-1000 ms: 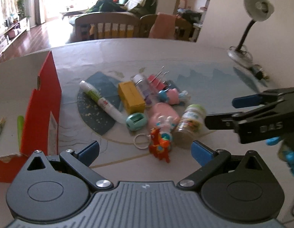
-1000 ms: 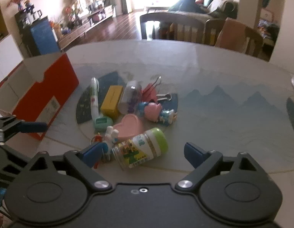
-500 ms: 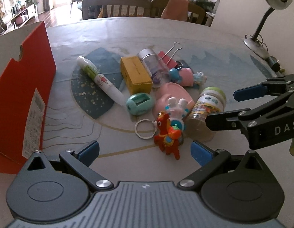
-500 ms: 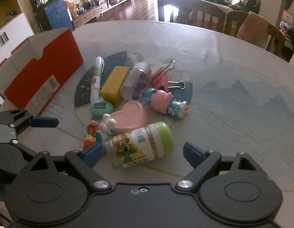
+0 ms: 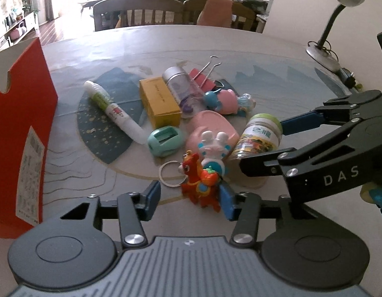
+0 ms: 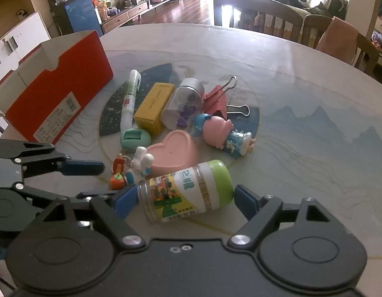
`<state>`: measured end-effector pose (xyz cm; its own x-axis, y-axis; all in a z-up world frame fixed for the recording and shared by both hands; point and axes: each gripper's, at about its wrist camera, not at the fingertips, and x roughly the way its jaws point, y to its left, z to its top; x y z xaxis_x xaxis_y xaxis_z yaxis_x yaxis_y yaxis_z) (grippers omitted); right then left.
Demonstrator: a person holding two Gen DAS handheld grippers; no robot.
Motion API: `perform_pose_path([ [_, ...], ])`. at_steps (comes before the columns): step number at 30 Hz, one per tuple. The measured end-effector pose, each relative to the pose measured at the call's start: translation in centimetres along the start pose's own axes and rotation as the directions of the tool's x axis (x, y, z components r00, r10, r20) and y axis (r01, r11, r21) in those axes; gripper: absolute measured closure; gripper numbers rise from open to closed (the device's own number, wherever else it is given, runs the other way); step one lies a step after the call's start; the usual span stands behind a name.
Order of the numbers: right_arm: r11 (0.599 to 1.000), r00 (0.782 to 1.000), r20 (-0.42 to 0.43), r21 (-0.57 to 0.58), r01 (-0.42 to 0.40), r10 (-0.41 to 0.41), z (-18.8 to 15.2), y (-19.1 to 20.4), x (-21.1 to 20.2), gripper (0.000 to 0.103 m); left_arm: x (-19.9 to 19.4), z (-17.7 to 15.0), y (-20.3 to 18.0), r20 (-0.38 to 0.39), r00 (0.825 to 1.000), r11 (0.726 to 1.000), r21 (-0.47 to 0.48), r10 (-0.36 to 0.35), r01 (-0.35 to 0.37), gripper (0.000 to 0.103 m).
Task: Organize rigid objects
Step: 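Grasp the red toy horse keychain with the left gripper while the right grasps the vitamin jar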
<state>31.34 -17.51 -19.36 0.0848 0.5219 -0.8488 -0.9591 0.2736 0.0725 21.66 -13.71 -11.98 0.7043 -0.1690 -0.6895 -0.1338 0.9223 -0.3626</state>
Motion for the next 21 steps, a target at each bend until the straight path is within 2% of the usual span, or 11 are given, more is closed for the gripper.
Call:
perform_pose_path([
  [5, 1.0, 1.0, 0.007, 0.022, 0.004, -0.004, -0.2, -0.1, -0.1, 0.019, 0.3, 0.3, -0.1, -0.008, 0.999, 0.999, 0.014, -0.031, 0.031, 0.071],
  [9, 0.999, 1.0, 0.014, 0.04, 0.014, -0.014, -0.3, -0.3, -0.4, 0.019, 0.5, 0.5, -0.3, -0.013, 0.999, 0.999, 0.018, -0.031, 0.031, 0.071],
  [15, 0.991, 0.999, 0.032, 0.129, 0.018, -0.023, -1.2, -1.3, -1.6, 0.019, 0.4, 0.6, -0.1, -0.023, 1.0, 1.0, -0.001, -0.021, 0.021, 0.072],
  [21, 0.983, 0.998, 0.056, 0.182, 0.017, -0.028, -2.3, -1.3, -3.7, 0.019, -0.8, 0.6, 0.3, -0.019, 0.999, 0.998, -0.043, -0.045, 0.044, 0.072],
])
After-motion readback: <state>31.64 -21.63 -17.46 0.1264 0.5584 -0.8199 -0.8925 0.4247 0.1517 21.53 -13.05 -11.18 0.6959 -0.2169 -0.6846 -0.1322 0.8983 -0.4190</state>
